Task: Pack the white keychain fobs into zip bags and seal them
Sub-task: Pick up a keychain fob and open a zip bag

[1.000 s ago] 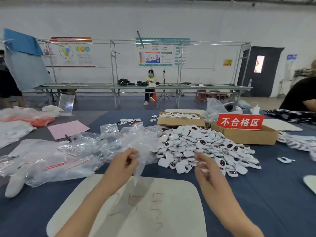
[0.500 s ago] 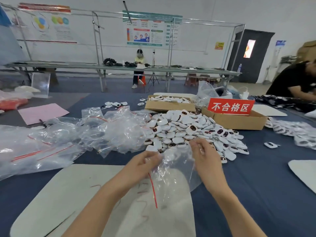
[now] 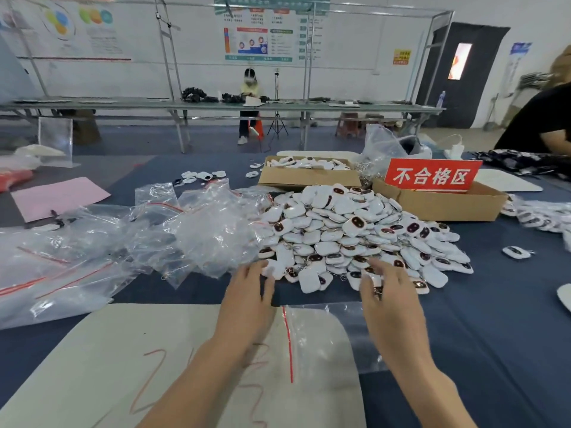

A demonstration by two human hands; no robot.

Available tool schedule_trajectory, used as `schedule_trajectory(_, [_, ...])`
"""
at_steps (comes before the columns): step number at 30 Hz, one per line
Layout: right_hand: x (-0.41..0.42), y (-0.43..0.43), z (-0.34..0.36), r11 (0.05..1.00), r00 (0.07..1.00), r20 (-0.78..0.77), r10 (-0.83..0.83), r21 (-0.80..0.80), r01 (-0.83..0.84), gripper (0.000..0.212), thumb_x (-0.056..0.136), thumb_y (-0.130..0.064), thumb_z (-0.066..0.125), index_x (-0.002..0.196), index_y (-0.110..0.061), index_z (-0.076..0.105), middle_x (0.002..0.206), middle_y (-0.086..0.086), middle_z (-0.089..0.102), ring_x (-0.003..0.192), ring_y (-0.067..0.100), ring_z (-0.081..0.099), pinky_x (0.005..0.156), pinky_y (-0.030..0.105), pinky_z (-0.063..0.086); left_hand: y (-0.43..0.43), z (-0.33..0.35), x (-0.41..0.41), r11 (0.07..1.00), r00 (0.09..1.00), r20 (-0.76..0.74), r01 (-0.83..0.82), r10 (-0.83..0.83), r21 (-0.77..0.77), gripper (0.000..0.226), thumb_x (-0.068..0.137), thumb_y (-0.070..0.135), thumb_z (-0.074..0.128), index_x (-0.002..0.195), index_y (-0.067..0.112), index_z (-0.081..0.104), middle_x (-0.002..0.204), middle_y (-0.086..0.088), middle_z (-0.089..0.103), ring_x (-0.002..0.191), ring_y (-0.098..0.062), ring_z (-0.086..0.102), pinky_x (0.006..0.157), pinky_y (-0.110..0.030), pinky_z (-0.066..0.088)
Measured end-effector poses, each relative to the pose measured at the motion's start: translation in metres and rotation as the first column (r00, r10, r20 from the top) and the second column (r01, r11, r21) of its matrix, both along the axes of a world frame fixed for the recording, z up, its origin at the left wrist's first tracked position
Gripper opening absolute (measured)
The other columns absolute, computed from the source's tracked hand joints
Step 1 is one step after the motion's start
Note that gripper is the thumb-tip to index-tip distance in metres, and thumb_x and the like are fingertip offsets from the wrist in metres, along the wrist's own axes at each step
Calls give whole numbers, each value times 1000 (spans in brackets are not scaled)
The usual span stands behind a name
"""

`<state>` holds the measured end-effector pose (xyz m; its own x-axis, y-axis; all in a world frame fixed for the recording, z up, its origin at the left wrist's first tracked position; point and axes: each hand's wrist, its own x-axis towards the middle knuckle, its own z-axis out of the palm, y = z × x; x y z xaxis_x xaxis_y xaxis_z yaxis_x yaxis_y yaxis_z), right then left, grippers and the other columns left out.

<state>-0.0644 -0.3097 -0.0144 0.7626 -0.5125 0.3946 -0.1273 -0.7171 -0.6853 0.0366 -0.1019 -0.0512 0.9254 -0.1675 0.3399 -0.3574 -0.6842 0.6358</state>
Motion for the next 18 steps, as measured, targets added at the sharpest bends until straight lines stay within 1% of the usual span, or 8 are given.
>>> schedule_trajectory(3, [21,21,-1,988,987,29,155,0,-155,34,101,-29,46,134,-28,52,128,-14,53,119,5,45,98,31,43,-5,-6,25,964,999,-6,43,-43,261,54,105,43,45,155,28,32,160,1,33,138,-26,41,106,-38,38])
schedule_trajectory(7, [46,43,-8,962,961,44,271,7,-272,35,100,-25,45,135,-26,53,126,-15,52,119,4,39,106,31,39,-12,-4,41,912,998,54,-6,-18,410,42,104,45,45,142,28,49,145,4,49,126,-25,51,90,-38,47])
schedule_trajectory(9, [52,48,-13,944,942,79,327,25,-329,34,100,-28,45,134,-31,53,123,-23,48,117,-3,38,106,24,36,-8,-3,35,959,995,99,-36,9,280,28,106,44,40,121,30,59,118,5,63,107,-24,59,79,-37,48])
schedule_trajectory(11, [55,49,-19,918,919,111,379,78,-388,35,100,-32,48,135,-38,51,121,-33,47,117,-12,38,102,13,34,-2,-3,23,996,1000,2,5,-5,-87,27,108,39,37,92,33,57,82,3,66,79,-23,62,67,-35,48])
schedule_trajectory(13, [54,50,-23,851,884,122,451,240,-467,35,100,-38,53,132,-52,50,122,-36,51,115,-11,47,93,9,40,1,0,2,845,983,-155,2,-101,-535,34,108,37,40,82,29,60,68,-2,64,61,-18,60,56,-30,50])
schedule_trajectory(14, [54,52,-24,781,852,125,508,349,-517,35,98,-41,57,127,-58,50,120,-35,54,109,-7,54,87,9,43,1,2,-7,762,970,-184,3,-160,-648,36,108,37,41,82,25,64,65,-4,63,55,-15,57,52,-26,48])
schedule_trajectory(16, [54,58,-24,643,771,126,624,478,-598,32,94,-43,62,118,-62,55,111,-27,63,96,0,64,80,11,47,-1,3,-20,725,957,-185,36,-223,-687,39,107,41,42,84,20,67,58,-4,58,47,-13,51,47,-21,43])
schedule_trajectory(18, [57,62,-23,586,728,130,673,507,-632,30,93,-37,65,116,-55,61,94,-18,69,83,5,69,71,13,49,-2,7,-21,740,949,-201,47,-242,-671,43,101,54,41,90,25,70,60,1,57,50,-11,48,47,-20,41])
